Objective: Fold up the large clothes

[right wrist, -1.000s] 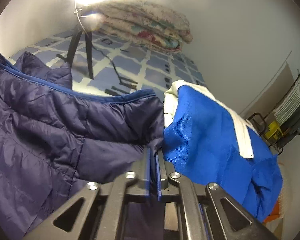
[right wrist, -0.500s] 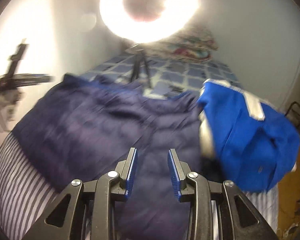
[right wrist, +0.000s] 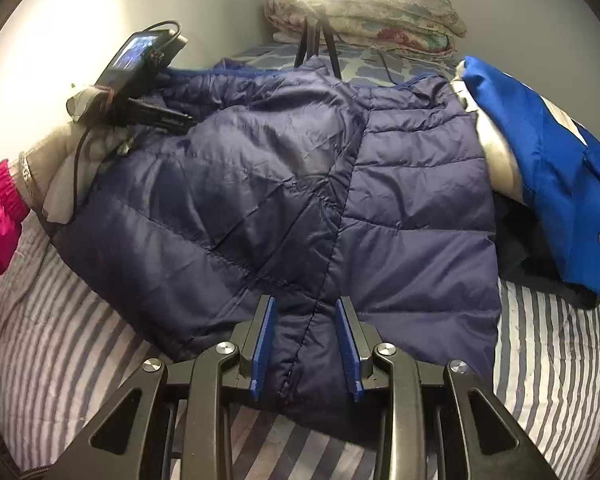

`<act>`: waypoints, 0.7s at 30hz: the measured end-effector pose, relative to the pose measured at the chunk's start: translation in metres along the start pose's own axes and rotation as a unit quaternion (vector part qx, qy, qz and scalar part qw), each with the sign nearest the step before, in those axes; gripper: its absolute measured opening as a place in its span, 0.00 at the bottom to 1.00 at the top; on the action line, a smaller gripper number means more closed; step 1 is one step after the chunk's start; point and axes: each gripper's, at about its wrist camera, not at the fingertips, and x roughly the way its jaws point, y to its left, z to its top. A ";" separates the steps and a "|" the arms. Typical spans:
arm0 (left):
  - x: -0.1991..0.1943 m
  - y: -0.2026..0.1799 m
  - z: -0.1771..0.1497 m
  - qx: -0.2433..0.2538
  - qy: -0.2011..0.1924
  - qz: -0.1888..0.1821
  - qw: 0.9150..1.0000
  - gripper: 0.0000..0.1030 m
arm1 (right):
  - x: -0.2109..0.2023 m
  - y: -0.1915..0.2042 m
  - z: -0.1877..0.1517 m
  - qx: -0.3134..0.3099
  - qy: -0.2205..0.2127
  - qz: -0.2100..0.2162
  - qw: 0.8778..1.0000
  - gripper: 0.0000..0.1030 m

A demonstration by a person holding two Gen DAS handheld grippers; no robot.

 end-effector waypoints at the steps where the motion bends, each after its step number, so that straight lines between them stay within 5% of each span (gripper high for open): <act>1: -0.017 0.004 -0.003 -0.011 -0.015 -0.011 1.000 0.41 | -0.009 -0.005 -0.002 0.014 -0.007 0.007 1.000 0.34; 4: -0.068 0.006 -0.019 -0.026 -0.058 -0.038 0.997 0.41 | -0.041 -0.027 -0.014 0.066 -0.039 0.004 0.997 0.74; 5: -0.084 0.004 -0.029 -0.027 -0.069 -0.049 0.996 0.41 | -0.047 -0.034 -0.018 0.081 -0.047 0.003 0.996 0.78; 8: -0.111 -0.013 -0.064 -0.015 -0.070 -0.083 0.994 0.41 | -0.059 -0.064 -0.039 0.151 -0.047 -0.010 0.987 0.78; 13: -0.100 -0.047 -0.099 0.011 -0.048 -0.073 0.996 0.41 | -0.052 -0.097 -0.055 0.257 -0.025 0.018 0.966 0.78; 17: -0.069 -0.063 -0.114 0.016 -0.026 -0.060 0.998 0.41 | -0.038 -0.105 -0.056 0.290 -0.021 0.054 0.955 0.80; 21: -0.084 -0.053 -0.112 -0.016 -0.016 -0.070 0.997 0.41 | -0.013 -0.100 -0.048 0.301 0.009 0.084 0.950 0.78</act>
